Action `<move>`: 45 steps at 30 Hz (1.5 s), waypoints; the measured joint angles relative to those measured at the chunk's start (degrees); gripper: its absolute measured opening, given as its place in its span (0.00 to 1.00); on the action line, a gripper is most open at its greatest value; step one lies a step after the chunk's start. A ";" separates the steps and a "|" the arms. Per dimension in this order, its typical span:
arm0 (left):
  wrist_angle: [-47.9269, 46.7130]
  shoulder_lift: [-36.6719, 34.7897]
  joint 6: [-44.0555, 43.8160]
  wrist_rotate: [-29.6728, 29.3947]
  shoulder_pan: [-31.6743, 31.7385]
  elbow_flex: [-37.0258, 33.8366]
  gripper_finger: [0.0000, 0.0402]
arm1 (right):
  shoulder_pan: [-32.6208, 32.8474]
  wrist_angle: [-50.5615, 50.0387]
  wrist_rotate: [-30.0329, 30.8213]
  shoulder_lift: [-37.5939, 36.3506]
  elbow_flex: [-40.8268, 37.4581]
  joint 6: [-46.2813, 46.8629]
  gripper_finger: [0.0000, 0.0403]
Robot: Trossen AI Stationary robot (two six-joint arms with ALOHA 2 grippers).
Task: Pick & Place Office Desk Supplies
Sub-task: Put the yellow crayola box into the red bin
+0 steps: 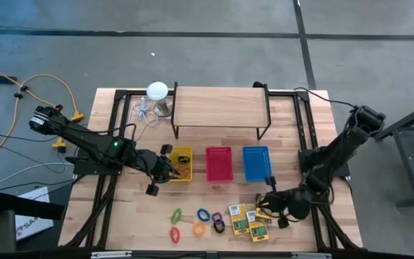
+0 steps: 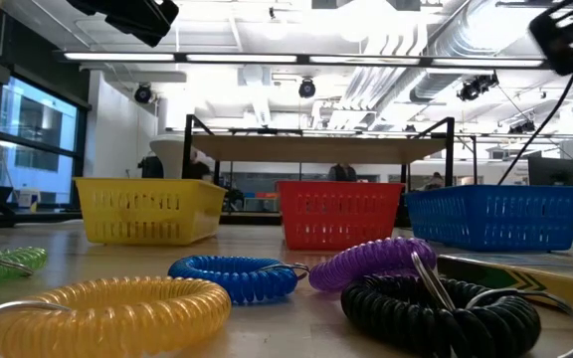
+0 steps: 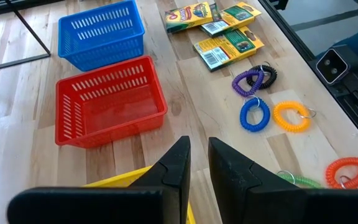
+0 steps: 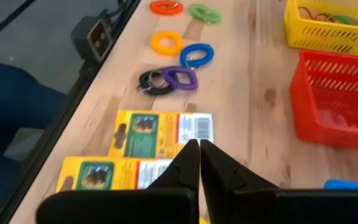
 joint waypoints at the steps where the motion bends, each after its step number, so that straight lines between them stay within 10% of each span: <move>1: 0.00 0.00 0.00 0.00 0.00 0.00 0.13 | 1.07 -0.45 0.92 0.00 0.00 0.50 0.00; 13: 0.02 0.00 0.00 0.00 0.00 0.00 0.13 | 9.40 -7.09 9.81 0.00 0.00 11.52 0.00; 45: 0.04 0.00 0.00 0.00 0.00 0.00 0.13 | 19.67 -8.94 12.87 11.74 8.29 -2.02 0.00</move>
